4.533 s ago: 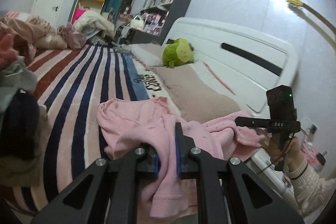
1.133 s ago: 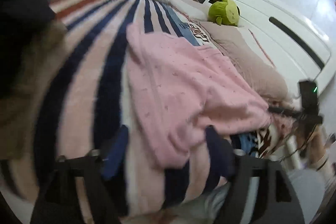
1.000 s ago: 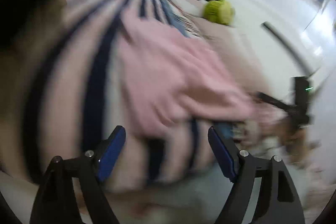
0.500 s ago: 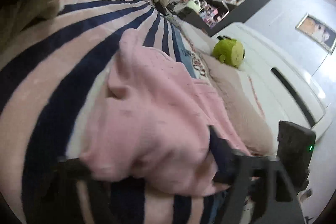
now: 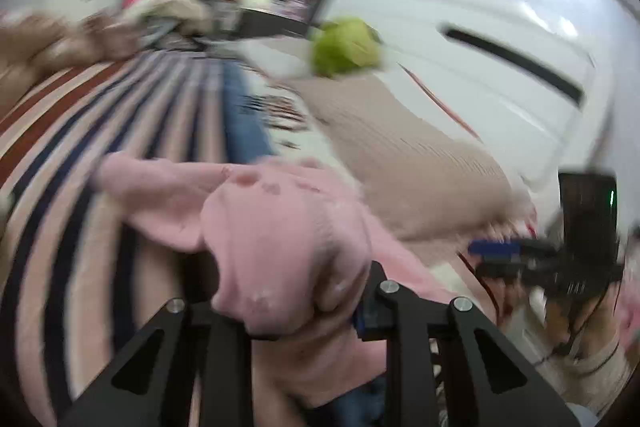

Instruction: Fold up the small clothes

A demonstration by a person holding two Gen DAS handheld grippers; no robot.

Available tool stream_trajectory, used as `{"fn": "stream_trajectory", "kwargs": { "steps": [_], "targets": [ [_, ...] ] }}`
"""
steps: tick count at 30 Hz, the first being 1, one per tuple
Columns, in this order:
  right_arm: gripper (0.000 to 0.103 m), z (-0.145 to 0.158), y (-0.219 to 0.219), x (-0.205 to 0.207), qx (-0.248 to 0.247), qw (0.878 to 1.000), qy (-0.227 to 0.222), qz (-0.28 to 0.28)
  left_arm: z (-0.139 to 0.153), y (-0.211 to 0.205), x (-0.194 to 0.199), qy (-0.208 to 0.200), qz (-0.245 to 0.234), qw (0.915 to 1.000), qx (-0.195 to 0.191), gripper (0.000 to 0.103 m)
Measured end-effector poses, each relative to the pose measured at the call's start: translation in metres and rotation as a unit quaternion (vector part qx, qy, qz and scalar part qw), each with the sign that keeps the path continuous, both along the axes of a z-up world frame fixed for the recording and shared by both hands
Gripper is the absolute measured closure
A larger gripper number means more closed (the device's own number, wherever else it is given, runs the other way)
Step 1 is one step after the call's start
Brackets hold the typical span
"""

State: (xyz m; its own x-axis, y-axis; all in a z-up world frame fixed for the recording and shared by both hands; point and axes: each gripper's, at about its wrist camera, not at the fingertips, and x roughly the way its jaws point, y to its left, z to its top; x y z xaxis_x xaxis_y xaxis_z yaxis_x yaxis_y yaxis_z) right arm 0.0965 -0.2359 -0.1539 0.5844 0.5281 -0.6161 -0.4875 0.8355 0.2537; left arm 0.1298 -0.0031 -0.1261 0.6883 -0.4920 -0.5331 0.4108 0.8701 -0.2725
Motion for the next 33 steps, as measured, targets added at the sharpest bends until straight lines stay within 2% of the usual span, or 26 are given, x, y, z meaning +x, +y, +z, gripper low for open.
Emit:
{"fn": "stream_trajectory", "kwargs": {
  "steps": [2, 4, 5, 6, 7, 9, 11, 12, 16, 19, 21, 23, 26, 28, 30, 33],
  "targets": [
    [0.055, 0.001, -0.022, -0.007, 0.006, 1.000, -0.007, -0.025, -0.009, -0.039, 0.006, 0.026, -0.061, 0.9974, 0.029, 0.082],
    [0.055, -0.001, -0.034, -0.010, 0.016, 0.999, -0.004, -0.033, -0.031, -0.083, 0.011, 0.063, -0.129, 0.9875, 0.065, 0.075],
    [0.055, -0.003, -0.040, -0.012, 0.022, 0.999, 0.001, -0.034, -0.040, -0.097, 0.013, 0.068, -0.143, 0.9840, 0.082, 0.069],
    [0.055, -0.005, -0.042, -0.012, 0.024, 0.999, 0.003, -0.035, -0.045, -0.107, 0.009, 0.056, -0.148, 0.9823, 0.100, 0.060],
    [0.055, -0.007, -0.043, -0.012, 0.024, 0.999, 0.005, -0.035, -0.043, -0.108, 0.007, 0.051, -0.153, 0.9819, 0.099, 0.055],
    [0.055, -0.011, -0.044, -0.011, 0.023, 0.999, 0.008, -0.032, -0.035, -0.101, 0.002, 0.062, -0.163, 0.9822, 0.071, 0.044],
    [0.054, -0.010, -0.041, -0.008, 0.035, 0.999, 0.008, -0.021, -0.025, -0.087, -0.013, 0.073, -0.176, 0.9805, 0.047, 0.043],
    [0.053, -0.008, -0.038, -0.006, 0.046, 0.999, 0.005, -0.012, -0.019, -0.078, -0.020, 0.069, -0.177, 0.9804, 0.050, 0.043],
    [0.049, 0.009, -0.009, 0.002, 0.060, 0.998, -0.015, 0.029, -0.002, -0.048, -0.048, 0.050, -0.159, 0.9845, 0.054, 0.041],
    [0.049, 0.014, 0.020, 0.009, 0.039, 0.997, -0.021, 0.058, 0.001, -0.014, -0.061, 0.047, -0.110, 0.9915, 0.052, 0.039],
    [0.049, 0.008, 0.035, 0.010, 0.006, 0.998, -0.016, 0.056, 0.000, 0.010, -0.066, 0.046, -0.075, 0.9947, 0.053, 0.039],
    [0.049, -0.007, 0.040, 0.015, -0.038, 0.999, 0.003, 0.029, -0.005, 0.034, -0.066, 0.053, -0.045, 0.9970, 0.034, 0.039],
    [0.046, -0.038, 0.036, 0.016, -0.130, 0.991, 0.028, -0.022, -0.012, 0.052, -0.062, 0.056, -0.024, 0.9981, 0.006, 0.038],
    [0.046, -0.042, 0.032, 0.013, -0.140, 0.989, 0.036, -0.031, -0.019, 0.063, -0.060, 0.054, -0.017, 0.9983, -0.014, 0.038],
    [0.046, -0.029, 0.031, 0.011, -0.134, 0.990, 0.036, -0.029, -0.027, 0.078, -0.049, 0.056, -0.017, 0.9978, -0.031, 0.037],
    [0.042, 0.007, 0.037, 0.018, -0.113, 0.993, 0.006, -0.029, -0.033, 0.084, -0.045, 0.055, -0.018, 0.9973, -0.046, 0.036]
  ]
}}
